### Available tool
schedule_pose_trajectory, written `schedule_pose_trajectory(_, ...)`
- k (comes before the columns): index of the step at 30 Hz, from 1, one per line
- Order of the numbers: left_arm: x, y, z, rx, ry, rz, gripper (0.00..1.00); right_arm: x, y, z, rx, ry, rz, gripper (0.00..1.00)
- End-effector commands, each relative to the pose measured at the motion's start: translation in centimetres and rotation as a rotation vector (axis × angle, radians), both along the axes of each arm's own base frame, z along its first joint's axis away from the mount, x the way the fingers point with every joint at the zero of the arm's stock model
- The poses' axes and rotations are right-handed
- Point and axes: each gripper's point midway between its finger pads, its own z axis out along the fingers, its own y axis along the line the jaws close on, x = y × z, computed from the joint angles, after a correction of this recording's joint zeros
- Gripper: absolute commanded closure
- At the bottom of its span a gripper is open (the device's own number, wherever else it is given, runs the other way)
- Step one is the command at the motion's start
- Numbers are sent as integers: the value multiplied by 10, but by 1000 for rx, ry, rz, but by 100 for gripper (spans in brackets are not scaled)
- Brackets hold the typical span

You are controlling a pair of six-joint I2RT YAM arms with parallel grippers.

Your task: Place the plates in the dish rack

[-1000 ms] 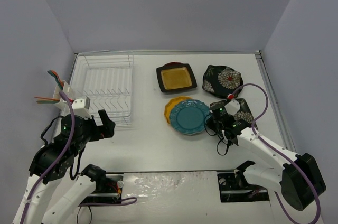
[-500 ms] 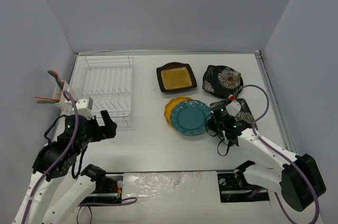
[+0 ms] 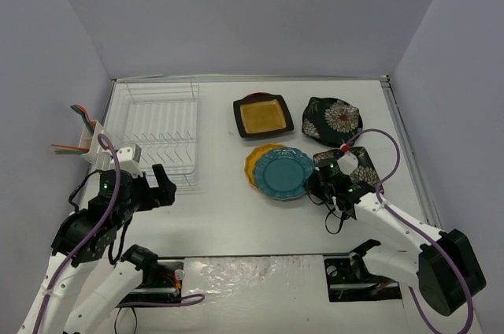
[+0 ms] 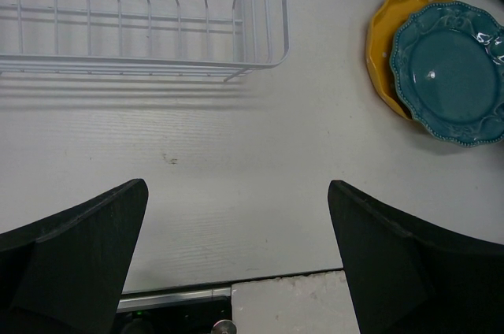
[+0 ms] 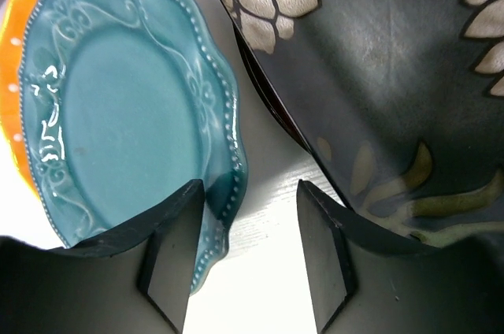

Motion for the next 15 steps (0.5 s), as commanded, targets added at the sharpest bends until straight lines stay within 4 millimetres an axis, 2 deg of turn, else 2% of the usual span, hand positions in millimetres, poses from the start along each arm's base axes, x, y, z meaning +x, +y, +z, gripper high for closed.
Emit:
schedule_pose_trajectory(1, 11, -8, 16, -40, -47, -4, 3, 7, 7, 4, 42, -29, 4, 49)
schedule_pose_trajectory(15, 11, -8, 18, -35, -42, -5, 3, 19, 26, -4, 149, -74, 24, 47)
